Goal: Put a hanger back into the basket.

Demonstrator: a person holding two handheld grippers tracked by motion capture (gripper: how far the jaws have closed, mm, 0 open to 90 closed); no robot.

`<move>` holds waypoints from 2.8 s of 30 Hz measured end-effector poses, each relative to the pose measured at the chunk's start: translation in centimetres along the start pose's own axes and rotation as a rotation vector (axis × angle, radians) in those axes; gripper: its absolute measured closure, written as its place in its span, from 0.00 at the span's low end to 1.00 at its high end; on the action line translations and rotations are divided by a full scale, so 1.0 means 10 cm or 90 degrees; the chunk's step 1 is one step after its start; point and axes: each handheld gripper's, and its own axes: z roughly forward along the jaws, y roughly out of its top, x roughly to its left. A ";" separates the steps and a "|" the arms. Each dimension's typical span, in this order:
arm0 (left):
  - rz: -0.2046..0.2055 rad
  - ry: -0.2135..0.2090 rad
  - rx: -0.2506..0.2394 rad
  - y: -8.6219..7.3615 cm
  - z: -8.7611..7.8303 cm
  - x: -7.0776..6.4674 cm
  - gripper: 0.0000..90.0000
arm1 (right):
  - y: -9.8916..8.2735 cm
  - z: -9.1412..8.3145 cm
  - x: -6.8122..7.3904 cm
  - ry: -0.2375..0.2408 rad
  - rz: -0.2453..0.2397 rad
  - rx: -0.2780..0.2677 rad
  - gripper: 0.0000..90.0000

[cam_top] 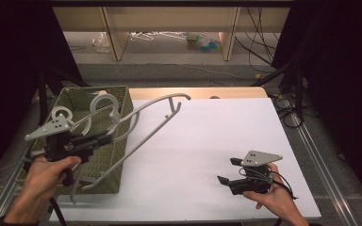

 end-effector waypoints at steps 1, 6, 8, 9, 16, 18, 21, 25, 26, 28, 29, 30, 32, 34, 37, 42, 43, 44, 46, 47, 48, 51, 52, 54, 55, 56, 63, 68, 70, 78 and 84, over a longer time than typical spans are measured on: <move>0.002 0.011 0.004 0.03 -0.04 0.04 0.88 | 0.00 0.00 0.00 0.000 0.001 0.000 0.26; -0.023 0.038 -0.006 0.12 -0.17 0.20 0.88 | -0.01 0.00 -0.01 0.001 0.000 0.003 0.26; -0.007 0.063 -0.016 0.14 -0.21 0.29 0.88 | -0.01 0.00 -0.01 0.000 0.003 0.005 0.26; -0.006 0.069 -0.018 0.14 -0.22 0.32 0.88 | -0.01 0.00 -0.01 0.000 0.003 0.005 0.26; -0.020 0.094 -0.033 0.16 -0.29 0.55 0.88 | -0.02 0.01 -0.02 0.003 0.007 0.007 0.26; -0.023 0.104 -0.028 0.20 -0.32 0.66 0.88 | -0.02 0.01 -0.02 0.002 0.005 0.006 0.26; -0.038 0.113 -0.021 0.23 -0.35 0.78 0.88 | -0.02 0.01 -0.02 0.005 0.008 0.008 0.26; -0.044 0.130 0.002 0.25 -0.38 0.93 0.88 | -0.02 0.01 -0.02 0.006 0.009 0.008 0.26; -0.042 0.136 0.009 0.25 -0.38 0.96 0.88 | -0.02 0.01 -0.02 0.006 0.009 0.009 0.26; -0.042 0.141 0.019 0.25 -0.39 1.00 0.88 | -0.02 0.01 -0.02 0.006 0.008 0.010 0.26; -0.041 0.147 0.029 0.25 -0.41 1.06 0.88 | -0.02 0.01 -0.02 0.006 0.008 0.010 0.26; -0.041 0.147 0.029 0.25 -0.41 1.06 0.88 | -0.02 0.01 -0.02 0.006 0.008 0.010 0.26; -0.042 0.153 0.039 0.25 -0.43 1.12 0.88 | -0.02 0.01 -0.02 0.007 0.008 0.010 0.26; -0.041 0.159 0.047 0.24 -0.44 1.16 0.88 | -0.02 0.01 -0.01 0.007 0.011 0.012 0.26; -0.037 0.171 0.068 0.23 -0.46 1.26 0.88 | -0.02 0.01 -0.01 0.008 0.009 0.011 0.26; -0.044 0.178 0.084 0.23 -0.45 1.38 0.88 | -0.02 0.02 -0.01 0.014 0.006 0.015 0.26; -0.046 0.178 0.085 0.23 -0.44 1.40 0.88 | -0.02 0.02 -0.01 0.014 0.006 0.016 0.26; -0.047 0.179 0.086 0.22 -0.43 1.41 0.88 | -0.02 0.02 -0.01 0.016 0.005 0.016 0.26; -0.046 0.179 0.092 0.21 -0.42 1.44 0.88 | -0.01 0.02 -0.01 0.015 0.005 0.016 0.26; -0.049 0.181 0.094 0.20 -0.42 1.46 0.88 | -0.02 0.02 -0.01 0.013 0.008 0.015 0.26; -0.051 0.182 0.096 0.19 -0.42 1.48 0.88 | -0.02 0.02 -0.01 0.013 0.008 0.015 0.26; -0.052 0.187 0.105 0.16 -0.42 1.53 0.88 | -0.01 0.01 -0.01 0.016 0.007 0.019 0.26; -0.053 0.189 0.108 0.15 -0.43 1.54 0.88 | -0.01 0.02 -0.01 0.017 0.003 0.018 0.26; -0.054 0.192 0.117 0.12 -0.45 1.58 0.88 | -0.01 0.02 -0.01 0.017 0.001 0.017 0.26; -0.055 0.193 0.118 0.11 -0.45 1.59 0.88 | -0.01 0.02 -0.01 0.018 0.001 0.017 0.26; -0.055 0.195 0.118 0.10 -0.44 1.60 0.88 | -0.01 0.01 -0.01 0.018 0.001 0.017 0.26; -0.040 0.186 0.157 0.07 -0.32 1.64 0.88 | -0.01 0.03 -0.01 0.020 -0.001 0.019 0.27; -0.033 0.176 0.202 0.01 -0.18 1.67 0.87 | 0.00 0.02 -0.01 0.019 0.002 0.018 0.27; -0.039 0.172 0.206 -0.03 -0.14 1.69 0.88 | 0.00 0.02 -0.01 0.019 0.002 0.017 0.27; -0.032 0.189 0.261 -0.15 -0.11 1.78 0.88 | 0.00 0.03 0.00 0.024 0.001 0.021 0.27; -0.058 0.209 0.282 -0.34 -0.10 1.84 0.87 | -0.01 0.04 -0.01 0.022 0.003 0.024 0.27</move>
